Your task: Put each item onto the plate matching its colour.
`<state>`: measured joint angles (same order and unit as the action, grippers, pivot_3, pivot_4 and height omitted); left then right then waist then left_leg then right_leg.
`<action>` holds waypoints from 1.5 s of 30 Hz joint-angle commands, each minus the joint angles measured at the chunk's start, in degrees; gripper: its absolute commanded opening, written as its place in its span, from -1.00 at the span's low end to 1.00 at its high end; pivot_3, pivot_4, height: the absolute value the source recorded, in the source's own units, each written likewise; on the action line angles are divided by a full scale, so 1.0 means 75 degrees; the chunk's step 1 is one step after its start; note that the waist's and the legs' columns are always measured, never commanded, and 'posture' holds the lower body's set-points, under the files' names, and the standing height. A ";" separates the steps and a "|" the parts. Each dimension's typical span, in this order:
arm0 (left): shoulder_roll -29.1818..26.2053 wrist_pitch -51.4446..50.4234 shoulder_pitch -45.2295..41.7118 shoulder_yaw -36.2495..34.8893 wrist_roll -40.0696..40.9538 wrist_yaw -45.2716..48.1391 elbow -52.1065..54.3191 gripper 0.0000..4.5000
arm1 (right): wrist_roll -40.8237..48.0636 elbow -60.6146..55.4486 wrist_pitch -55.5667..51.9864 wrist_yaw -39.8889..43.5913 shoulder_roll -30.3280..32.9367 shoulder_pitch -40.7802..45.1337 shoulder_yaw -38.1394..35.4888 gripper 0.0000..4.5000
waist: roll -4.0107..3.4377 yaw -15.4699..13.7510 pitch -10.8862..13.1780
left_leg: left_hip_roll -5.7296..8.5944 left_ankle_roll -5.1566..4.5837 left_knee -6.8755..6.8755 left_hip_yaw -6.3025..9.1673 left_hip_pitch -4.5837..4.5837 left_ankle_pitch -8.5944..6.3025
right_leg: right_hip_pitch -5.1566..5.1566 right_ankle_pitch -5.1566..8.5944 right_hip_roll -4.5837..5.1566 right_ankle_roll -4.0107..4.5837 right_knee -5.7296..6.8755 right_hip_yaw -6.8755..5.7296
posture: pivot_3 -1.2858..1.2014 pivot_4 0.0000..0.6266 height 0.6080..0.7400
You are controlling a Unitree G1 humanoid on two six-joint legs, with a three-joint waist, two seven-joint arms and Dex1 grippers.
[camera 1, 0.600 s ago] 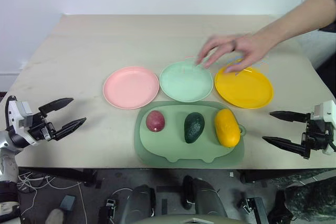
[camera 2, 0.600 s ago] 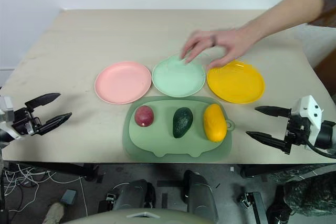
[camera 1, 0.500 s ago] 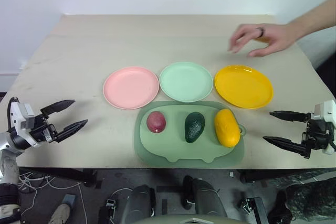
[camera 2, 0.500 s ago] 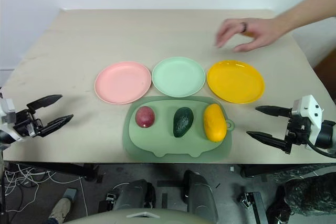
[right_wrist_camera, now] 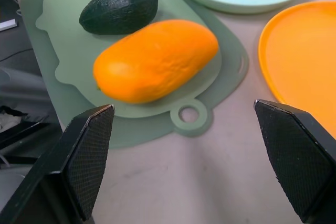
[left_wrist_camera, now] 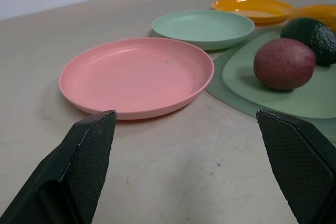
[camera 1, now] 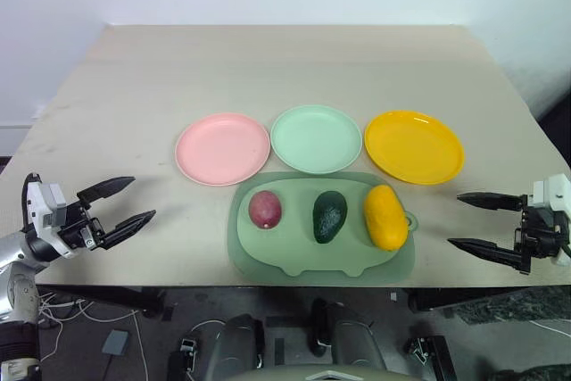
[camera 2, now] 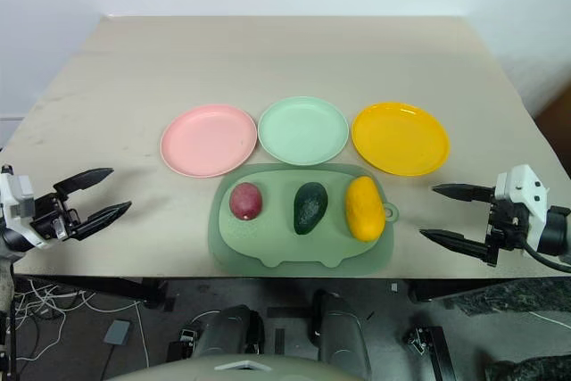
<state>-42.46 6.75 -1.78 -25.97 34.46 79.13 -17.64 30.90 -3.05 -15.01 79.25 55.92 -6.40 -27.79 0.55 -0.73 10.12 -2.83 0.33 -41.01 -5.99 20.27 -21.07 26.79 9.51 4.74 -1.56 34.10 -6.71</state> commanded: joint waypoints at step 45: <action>0.0958 0.0611 -0.0200 0.0962 -0.0236 -0.0140 0.0629 0.98 | 0.1451 -0.4001 -0.7975 -0.7858 -0.1762 0.2254 0.2250 1.00 | 0.0005 0.0008 -0.0002 | 0.0001 -0.0003 0.0000 0.0006 0.0016 -0.0002 | 0.0012 0.0000 -0.0001 0.0003 -0.0001 0.0003 | 0.03 -0.52 0.89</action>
<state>-35.19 10.25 -2.79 -18.63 32.94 77.64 -13.01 42.81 -32.94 -75.50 20.69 42.43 10.36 -10.45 0.59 -0.67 10.10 -2.83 0.31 -41.01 -5.95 20.39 -21.09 26.88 9.52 4.73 -1.54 34.09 -6.68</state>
